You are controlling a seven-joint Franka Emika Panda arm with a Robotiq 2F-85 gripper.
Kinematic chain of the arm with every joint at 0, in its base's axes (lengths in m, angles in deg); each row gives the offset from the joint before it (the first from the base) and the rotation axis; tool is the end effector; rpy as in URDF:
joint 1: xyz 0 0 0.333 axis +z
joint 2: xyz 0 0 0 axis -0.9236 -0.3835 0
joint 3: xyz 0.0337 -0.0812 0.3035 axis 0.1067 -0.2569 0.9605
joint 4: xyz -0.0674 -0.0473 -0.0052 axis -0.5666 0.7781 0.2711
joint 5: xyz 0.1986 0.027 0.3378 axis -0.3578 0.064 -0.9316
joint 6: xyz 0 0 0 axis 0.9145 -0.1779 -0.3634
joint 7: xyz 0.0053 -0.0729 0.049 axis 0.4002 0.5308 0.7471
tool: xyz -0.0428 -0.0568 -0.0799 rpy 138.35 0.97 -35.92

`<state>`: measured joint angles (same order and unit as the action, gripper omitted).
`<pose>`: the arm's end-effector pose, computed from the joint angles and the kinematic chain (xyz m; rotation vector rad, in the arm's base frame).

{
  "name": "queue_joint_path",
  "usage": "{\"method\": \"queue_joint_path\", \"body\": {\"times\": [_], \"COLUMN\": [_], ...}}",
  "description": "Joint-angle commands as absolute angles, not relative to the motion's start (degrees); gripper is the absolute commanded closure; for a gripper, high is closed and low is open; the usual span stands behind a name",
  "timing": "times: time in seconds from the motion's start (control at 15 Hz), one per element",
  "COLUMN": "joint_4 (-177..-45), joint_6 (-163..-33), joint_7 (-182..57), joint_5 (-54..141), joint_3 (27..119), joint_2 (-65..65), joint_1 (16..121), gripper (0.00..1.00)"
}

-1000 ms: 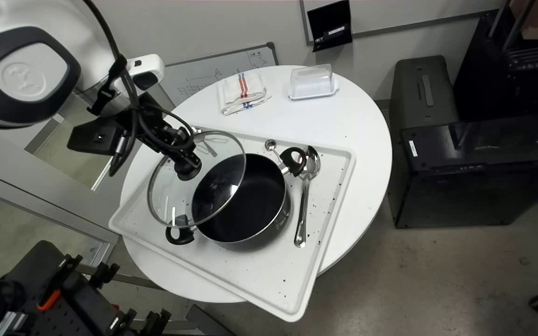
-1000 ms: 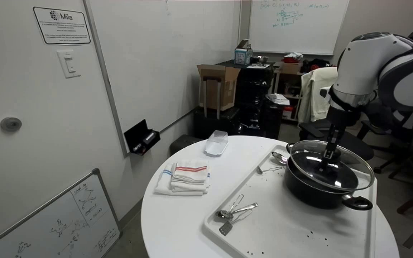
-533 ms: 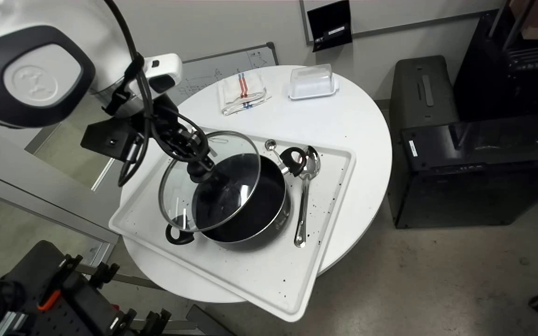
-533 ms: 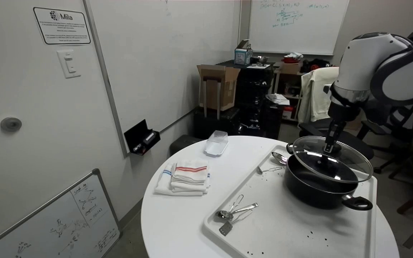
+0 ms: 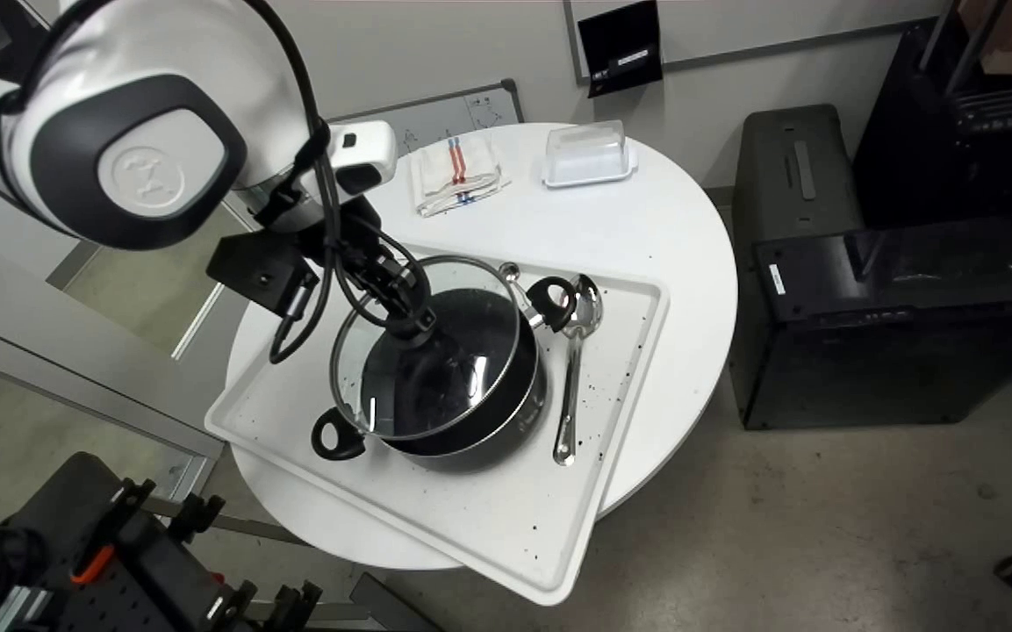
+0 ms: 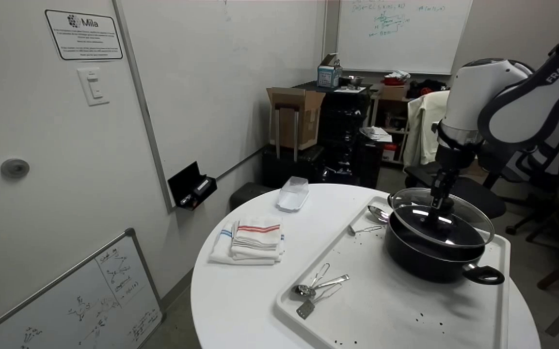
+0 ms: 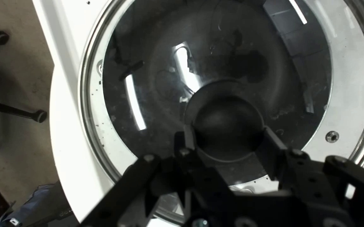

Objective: Put the glass lid on the pot.

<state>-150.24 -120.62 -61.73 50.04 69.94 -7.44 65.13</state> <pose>0.5204 -0.0825 0.1706 3.0256 -0.1019 0.0292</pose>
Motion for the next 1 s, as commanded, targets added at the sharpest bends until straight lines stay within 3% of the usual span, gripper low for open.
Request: {"method": "queue_joint_path", "body": {"times": [0.0, 0.93], "joint_4": [-146.7, -145.4], "joint_6": [-119.5, -120.5], "joint_7": [-62.6, -62.6], "joint_5": [48.4, 47.8], "joint_3": [69.5, 69.0], "joint_2": [-10.0, -13.5], "joint_1": [65.2, 65.5], "gripper": [0.76, 0.76]}}
